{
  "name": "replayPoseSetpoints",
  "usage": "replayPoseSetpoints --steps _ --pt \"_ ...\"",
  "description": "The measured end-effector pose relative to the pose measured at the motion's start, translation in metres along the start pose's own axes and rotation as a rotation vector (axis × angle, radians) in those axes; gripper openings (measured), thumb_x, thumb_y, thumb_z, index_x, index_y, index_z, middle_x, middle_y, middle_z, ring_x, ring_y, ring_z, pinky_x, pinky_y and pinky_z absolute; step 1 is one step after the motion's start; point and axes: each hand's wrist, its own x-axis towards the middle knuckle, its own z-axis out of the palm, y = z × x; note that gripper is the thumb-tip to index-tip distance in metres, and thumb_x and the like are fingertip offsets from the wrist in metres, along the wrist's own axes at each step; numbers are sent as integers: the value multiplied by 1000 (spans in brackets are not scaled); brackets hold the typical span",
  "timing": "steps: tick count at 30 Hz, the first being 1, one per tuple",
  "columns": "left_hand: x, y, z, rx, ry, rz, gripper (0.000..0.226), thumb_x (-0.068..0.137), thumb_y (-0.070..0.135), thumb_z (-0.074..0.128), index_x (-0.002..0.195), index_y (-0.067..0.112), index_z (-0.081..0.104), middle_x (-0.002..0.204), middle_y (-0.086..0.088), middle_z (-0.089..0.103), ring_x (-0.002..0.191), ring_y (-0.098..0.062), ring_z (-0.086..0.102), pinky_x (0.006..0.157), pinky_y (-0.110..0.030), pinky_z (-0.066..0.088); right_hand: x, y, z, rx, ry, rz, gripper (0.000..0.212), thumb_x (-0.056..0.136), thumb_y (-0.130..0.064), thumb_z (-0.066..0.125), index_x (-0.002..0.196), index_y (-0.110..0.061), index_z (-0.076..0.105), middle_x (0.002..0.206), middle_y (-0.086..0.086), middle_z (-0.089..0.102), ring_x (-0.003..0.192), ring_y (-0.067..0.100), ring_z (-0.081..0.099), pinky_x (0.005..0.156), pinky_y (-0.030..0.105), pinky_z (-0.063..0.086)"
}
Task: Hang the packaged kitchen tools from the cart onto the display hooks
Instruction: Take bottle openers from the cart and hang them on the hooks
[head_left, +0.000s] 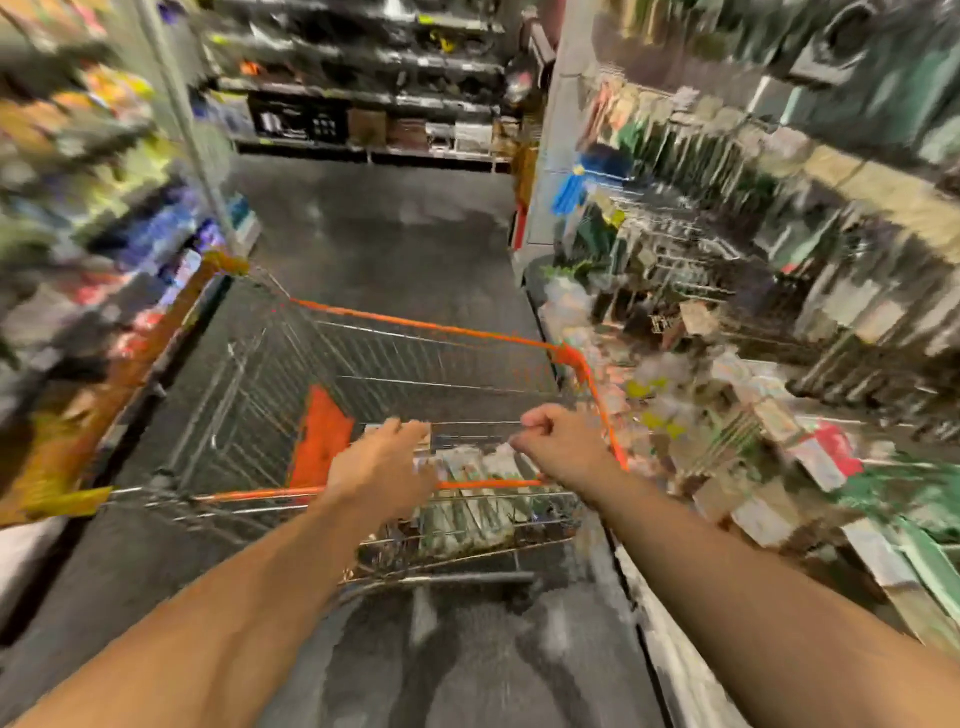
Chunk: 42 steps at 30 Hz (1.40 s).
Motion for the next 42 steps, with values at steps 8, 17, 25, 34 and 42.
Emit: replayPoseSetpoints --steps 8,17,25,34,42 --pt "67 -70 36 -82 -146 -225 56 93 53 50 144 33 48 136 0 58 128 -28 60 96 -43 54 99 2 73 -26 -266 64 29 92 -28 70 117 -15 63 97 1 63 88 20 59 70 21 48" --pt "204 -101 101 -90 -255 -368 50 101 41 55 149 35 43 145 -5 55 122 -30 62 94 -42 56 245 40 139 453 -479 398 9 99 -12 61 92 -14 65 90 8 65 79 29 65 72 48 57" --pt "331 -125 188 -40 -360 -435 52 102 46 54 149 26 46 147 -9 52 127 -35 58 95 -45 54 378 95 231 503 -466 696 13 96 -4 61 84 -7 65 71 8 65 60 21 60 61 33 54" --pt "421 -160 276 66 -464 -370 52 100 24 53 151 27 47 145 -13 50 130 -40 53 103 -49 49 472 146 324 373 -532 750 22 102 -24 55 81 -21 52 78 -1 47 65 15 47 70 36 49" --pt "455 -171 313 -73 -449 -627 94 93 31 77 163 36 15 169 -4 24 120 -39 65 89 -52 60 487 154 362 401 -634 880 25 99 -23 60 79 -23 44 84 0 46 71 16 48 73 37 51"
